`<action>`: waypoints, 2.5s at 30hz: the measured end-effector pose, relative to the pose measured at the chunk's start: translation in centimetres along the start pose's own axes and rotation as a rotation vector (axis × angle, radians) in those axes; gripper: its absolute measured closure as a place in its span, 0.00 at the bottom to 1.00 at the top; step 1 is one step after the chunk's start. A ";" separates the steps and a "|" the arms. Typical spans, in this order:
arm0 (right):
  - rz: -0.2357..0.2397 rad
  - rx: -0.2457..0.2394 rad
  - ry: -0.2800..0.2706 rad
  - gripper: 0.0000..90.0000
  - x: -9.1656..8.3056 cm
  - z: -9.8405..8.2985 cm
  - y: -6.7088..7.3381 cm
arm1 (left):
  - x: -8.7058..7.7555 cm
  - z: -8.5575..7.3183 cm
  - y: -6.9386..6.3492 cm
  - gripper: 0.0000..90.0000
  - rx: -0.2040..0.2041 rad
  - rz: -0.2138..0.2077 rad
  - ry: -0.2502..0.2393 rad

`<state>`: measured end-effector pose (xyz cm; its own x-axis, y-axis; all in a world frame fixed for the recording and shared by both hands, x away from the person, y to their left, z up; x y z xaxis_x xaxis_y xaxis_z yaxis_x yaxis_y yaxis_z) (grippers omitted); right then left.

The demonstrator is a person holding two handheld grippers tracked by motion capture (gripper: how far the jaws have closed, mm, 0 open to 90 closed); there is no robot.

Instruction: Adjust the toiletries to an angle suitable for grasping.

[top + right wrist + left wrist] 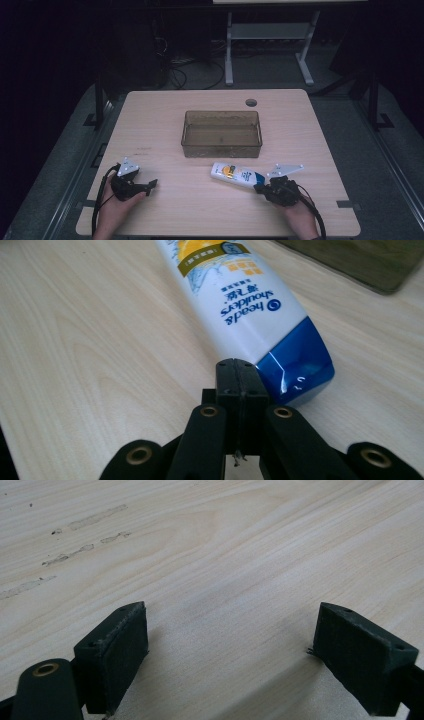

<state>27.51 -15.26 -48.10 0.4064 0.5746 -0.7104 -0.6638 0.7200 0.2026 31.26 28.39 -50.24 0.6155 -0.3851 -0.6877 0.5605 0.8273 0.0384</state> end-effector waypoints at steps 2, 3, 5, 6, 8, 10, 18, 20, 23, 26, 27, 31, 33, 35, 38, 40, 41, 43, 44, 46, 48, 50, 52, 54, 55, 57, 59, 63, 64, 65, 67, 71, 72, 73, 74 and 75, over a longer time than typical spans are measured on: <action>-0.008 0.008 -0.004 1.00 -0.1 0.0 -0.5 | 0.0 0.0 0.0 0.15 0.000 0.000 0.000; -0.012 0.014 -0.004 1.00 -0.1 0.0 -0.6 | 0.0 0.0 0.0 0.15 0.000 0.000 0.000; -0.016 0.019 -0.006 1.00 -0.2 0.0 -0.9 | 0.0 0.0 0.0 0.15 0.000 0.000 0.000; -0.016 0.019 -0.006 1.00 -0.2 0.0 -0.9 | 0.0 0.0 0.0 0.15 0.000 0.000 0.000; -0.023 0.025 -0.010 1.00 -0.2 0.0 -1.2 | 0.0 0.0 0.0 0.15 0.000 0.000 0.000; -0.028 0.029 -0.010 1.00 -0.2 0.0 -1.4 | 0.0 0.0 0.0 0.15 0.000 0.000 0.000; -0.046 0.048 -0.021 1.00 -0.1 0.2 -2.4 | 0.0 0.0 0.0 0.15 0.000 0.000 0.000; -0.049 0.051 -0.021 1.00 -0.1 0.2 -2.6 | 0.0 0.0 0.0 0.15 0.000 0.000 0.000; -0.060 0.057 -0.027 1.00 0.0 0.4 -3.0 | 0.0 0.0 0.0 0.15 -0.001 0.000 0.000; -0.066 0.061 -0.029 1.00 0.1 0.5 -3.4 | 0.0 0.0 0.0 0.15 -0.001 0.000 0.000; -0.067 0.062 -0.032 1.00 0.1 0.6 -3.6 | 0.0 0.0 0.0 0.15 0.000 0.000 0.000; -0.074 0.070 -0.035 1.00 0.2 0.7 -4.1 | 0.0 0.0 0.0 0.15 -0.001 0.000 0.000; -0.072 0.074 -0.036 1.00 0.1 0.7 -4.1 | 0.0 0.0 0.0 0.15 0.000 0.000 0.000; -0.065 0.070 -0.056 1.00 -0.3 1.0 -3.9 | 0.0 0.0 0.0 0.15 -0.001 0.000 0.000; -0.046 0.074 -0.077 1.00 -0.4 1.4 -3.6 | 0.0 0.0 0.0 0.15 0.000 0.000 0.000; -0.044 0.073 -0.080 1.00 -0.4 1.8 -3.3 | 0.0 0.0 0.0 0.15 0.000 0.000 0.000; -0.039 0.071 -0.084 1.00 -0.3 2.0 -3.2 | 0.0 0.0 0.0 0.15 0.000 0.000 0.000; -0.035 0.059 -0.093 1.00 -0.2 2.6 -2.9 | 0.0 0.0 0.0 0.15 0.000 0.000 0.000; -0.034 0.056 -0.095 1.00 -0.1 2.9 -2.8 | 0.0 0.0 0.0 0.15 0.000 0.000 0.000; -0.027 0.050 -0.104 1.00 0.2 3.4 -2.5 | 0.0 0.0 0.0 0.15 0.000 0.000 0.000; -0.020 0.043 -0.107 1.00 0.5 3.9 -2.2 | 0.0 0.0 0.0 0.15 0.000 0.000 0.000; -0.017 0.034 -0.108 1.00 0.8 4.3 -2.1 | 0.0 0.0 0.0 0.15 0.000 0.000 0.000; -0.013 0.029 -0.109 1.00 1.2 4.8 -1.8 | 0.0 0.0 0.0 0.15 0.001 0.000 0.001; -0.008 0.025 -0.115 1.00 1.5 5.2 -1.7 | 0.0 0.0 0.0 0.15 0.001 0.000 0.001; 0.000 0.025 -0.117 1.00 1.7 5.5 -1.5 | 0.0 0.0 0.0 0.15 0.000 -0.001 0.001; 0.006 0.022 -0.121 1.00 2.2 6.1 -1.3 | 0.0 0.0 0.0 0.15 -0.001 -0.001 0.000; 0.008 0.013 -0.121 1.00 2.7 6.5 -1.0 | 0.0 0.0 0.0 0.15 -0.002 -0.001 -0.002; 0.016 0.007 -0.114 1.00 3.4 7.0 -0.7 | 0.0 0.0 0.0 0.15 -0.002 0.000 -0.002; 0.019 0.005 -0.112 1.00 3.6 7.2 -0.6 | 0.0 0.0 0.0 0.15 -0.003 0.000 -0.002; 0.028 0.004 -0.112 1.00 4.1 7.5 -0.5 | 0.0 0.0 0.0 0.15 -0.002 0.000 -0.002; 0.035 -0.007 -0.118 1.00 4.6 7.9 -0.4 | 0.0 0.0 0.0 0.15 -0.002 0.000 -0.002; 0.045 -0.015 -0.099 1.00 5.6 8.3 0.1 | 0.0 0.0 0.0 0.15 -0.003 0.000 -0.002; 0.045 -0.015 -0.099 1.00 5.6 8.3 0.1 | 0.0 0.0 0.0 0.15 -0.002 0.000 -0.002; 0.049 -0.025 -0.099 1.00 6.0 8.7 0.4 | 0.0 0.0 0.0 0.15 -0.003 0.000 -0.002; 0.049 -0.025 -0.099 1.00 6.0 8.7 0.4 | 0.0 0.0 0.0 0.15 -0.003 0.000 -0.002; 0.049 -0.027 -0.097 1.00 6.2 8.9 0.5 | 0.0 0.0 0.0 0.15 -0.002 0.000 -0.002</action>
<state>35.26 -7.84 -46.43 0.4309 0.6448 -0.6314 -0.7007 0.6799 0.2161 31.26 28.37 -50.24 0.6166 -0.3860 -0.6861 0.5592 0.8283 0.0365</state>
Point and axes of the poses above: each handheld gripper's, and its own axes: x roughly forward along the jaws, z roughly out of its top, y roughly to its left, the point moved 4 cm from there along x, roughly forward along the jaws, and after that the axes turned 2 degrees about x, right-handed, at the moved point
